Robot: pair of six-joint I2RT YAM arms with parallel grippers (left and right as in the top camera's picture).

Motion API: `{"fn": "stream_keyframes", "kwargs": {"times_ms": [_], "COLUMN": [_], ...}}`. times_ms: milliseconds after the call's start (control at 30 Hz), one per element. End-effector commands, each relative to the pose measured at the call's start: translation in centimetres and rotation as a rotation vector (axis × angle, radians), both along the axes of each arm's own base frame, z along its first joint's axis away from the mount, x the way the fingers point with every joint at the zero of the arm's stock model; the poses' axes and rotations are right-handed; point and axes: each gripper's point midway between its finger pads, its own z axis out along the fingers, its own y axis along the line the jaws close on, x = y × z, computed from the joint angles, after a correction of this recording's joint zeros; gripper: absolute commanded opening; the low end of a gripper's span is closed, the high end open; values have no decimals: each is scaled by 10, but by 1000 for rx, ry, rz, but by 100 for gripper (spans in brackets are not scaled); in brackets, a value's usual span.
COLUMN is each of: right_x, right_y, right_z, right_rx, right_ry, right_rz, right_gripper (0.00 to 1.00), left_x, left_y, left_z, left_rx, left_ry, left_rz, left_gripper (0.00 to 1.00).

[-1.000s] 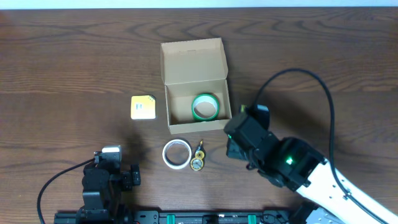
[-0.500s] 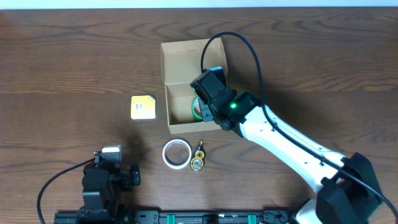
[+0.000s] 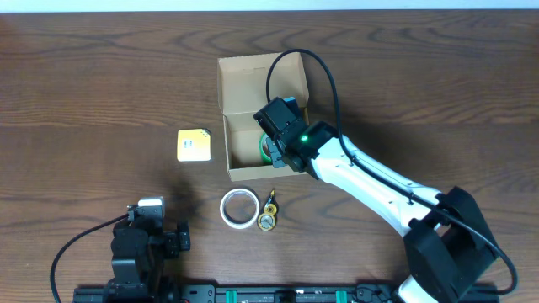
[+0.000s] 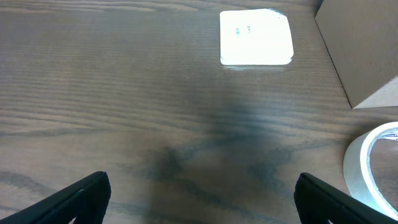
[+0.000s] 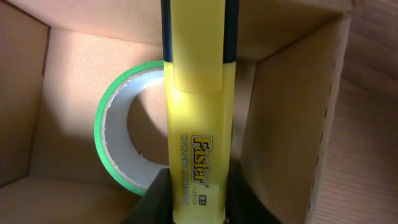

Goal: Pack container
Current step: 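Carry the highlighter into the box and release it, then move the right gripper to the correction tape dispenser and grasp it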

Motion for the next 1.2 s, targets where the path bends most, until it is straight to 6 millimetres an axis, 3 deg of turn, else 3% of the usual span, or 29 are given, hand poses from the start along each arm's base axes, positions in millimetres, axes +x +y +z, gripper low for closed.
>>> {"fn": "stream_keyframes", "kwargs": {"times_ms": [0, 133, 333, 433, 500, 567, 600, 700, 800, 967, 1067, 1167], "right_x": [8, 10, 18, 28, 36, 31, 17, -31, -71, -127, -149, -161], "right_y": [2, 4, 9, 16, 22, 19, 6, -30, -47, -36, -27, -11], "right_z": [6, 7, 14, 34, 64, 95, 111, 121, 111, 63, 45, 24], "right_rx": [13, 21, 48, 80, 112, 126, 137, 136, 74, 15, 23, 68], "right_ry": [-21, -30, -65, -117, -168, -173, -130, 5, 98, 186, 203, 214], "right_rz": [-11, -11, -13, -17, -6, -18, -90, -279, -357, -440, -480, -474], "right_gripper": [28, 36, 37, 37, 38, 56, 75, 80, 84, 92, 99, 99], "left_x": [-12, -12, -12, -12, -12, -12, -12, -12, -12, -12, -12, -12], "left_y": [6, 6, 6, 6, 6, 6, 6, 6, 6, 6, 6, 6], "left_z": [-17, -17, -17, -17, -17, -17, -17, -17, -17, -17, -17, -17], "left_rx": [38, 38, 38, 38, 38, 38, 38, 38, 38, 38, 38, 38], "left_ry": [79, 79, 79, 80, 79, 79, 79, 79, 79, 79, 80, 79], "left_rz": [11, 10, 11, 11, 11, 11, 11, 11, 11, 10, 11, 11], "left_gripper": [95, 96, 96, 96, 95, 95, 95, 96, 95, 95, 95, 96]}}
